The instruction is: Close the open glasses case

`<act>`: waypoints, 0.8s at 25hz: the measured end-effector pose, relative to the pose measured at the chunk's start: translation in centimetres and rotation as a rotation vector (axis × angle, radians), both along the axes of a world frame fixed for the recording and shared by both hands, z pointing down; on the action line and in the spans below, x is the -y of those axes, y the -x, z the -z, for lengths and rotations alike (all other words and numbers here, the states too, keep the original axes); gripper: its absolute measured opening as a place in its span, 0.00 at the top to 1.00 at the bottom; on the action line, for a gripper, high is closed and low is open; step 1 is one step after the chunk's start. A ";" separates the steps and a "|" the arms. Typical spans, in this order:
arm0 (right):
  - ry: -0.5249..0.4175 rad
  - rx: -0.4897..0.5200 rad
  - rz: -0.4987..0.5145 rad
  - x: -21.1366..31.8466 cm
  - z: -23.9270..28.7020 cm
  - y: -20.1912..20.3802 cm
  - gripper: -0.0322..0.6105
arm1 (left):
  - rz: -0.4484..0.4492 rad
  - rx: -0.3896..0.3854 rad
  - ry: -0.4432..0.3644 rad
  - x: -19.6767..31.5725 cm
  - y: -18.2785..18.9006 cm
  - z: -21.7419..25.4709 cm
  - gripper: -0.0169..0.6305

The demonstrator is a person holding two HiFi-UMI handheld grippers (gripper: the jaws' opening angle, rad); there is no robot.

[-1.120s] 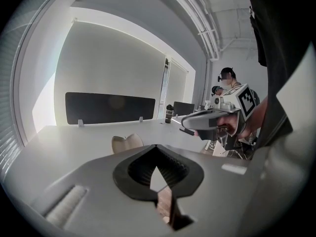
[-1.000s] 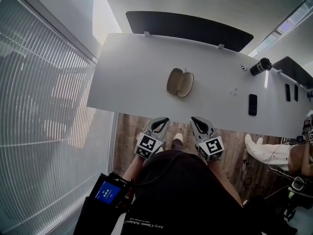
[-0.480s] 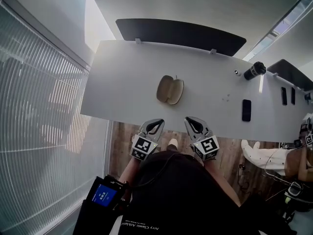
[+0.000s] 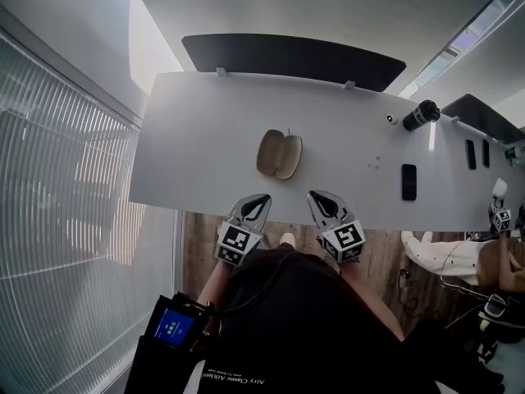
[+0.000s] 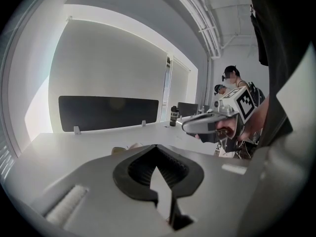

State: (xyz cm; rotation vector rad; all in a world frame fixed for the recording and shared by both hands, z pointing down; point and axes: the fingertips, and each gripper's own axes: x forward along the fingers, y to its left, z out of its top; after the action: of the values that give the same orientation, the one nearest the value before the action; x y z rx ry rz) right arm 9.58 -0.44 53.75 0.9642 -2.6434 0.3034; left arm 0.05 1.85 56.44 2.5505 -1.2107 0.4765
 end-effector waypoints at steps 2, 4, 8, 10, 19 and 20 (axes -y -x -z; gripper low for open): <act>0.006 -0.013 0.012 -0.1 -0.3 0.8 0.94 | 0.007 -0.012 -0.001 0.6 0.8 0.2 0.96; 0.013 -0.035 0.006 0.3 -0.2 1.6 0.94 | 0.010 -0.014 0.003 1.2 1.5 0.0 0.96; -0.004 -0.032 0.022 1.0 -0.2 2.6 0.94 | 0.008 -0.023 0.009 1.8 2.5 -0.4 0.96; 0.006 -0.047 0.008 1.3 -0.4 2.7 0.94 | 0.006 -0.028 0.017 1.9 2.8 -0.6 0.96; 0.022 -0.079 -0.024 2.7 0.1 3.0 0.94 | -0.015 -0.078 0.077 3.7 3.5 -2.0 0.96; 0.021 -0.074 -0.023 2.8 -0.1 2.9 0.94 | -0.016 -0.094 0.089 4.0 3.4 -2.1 0.96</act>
State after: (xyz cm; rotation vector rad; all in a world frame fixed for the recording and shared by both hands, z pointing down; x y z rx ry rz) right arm 6.65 -3.25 53.85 0.9802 -2.5593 0.2946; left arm -3.36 -2.10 58.50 2.4801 -1.1119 0.4001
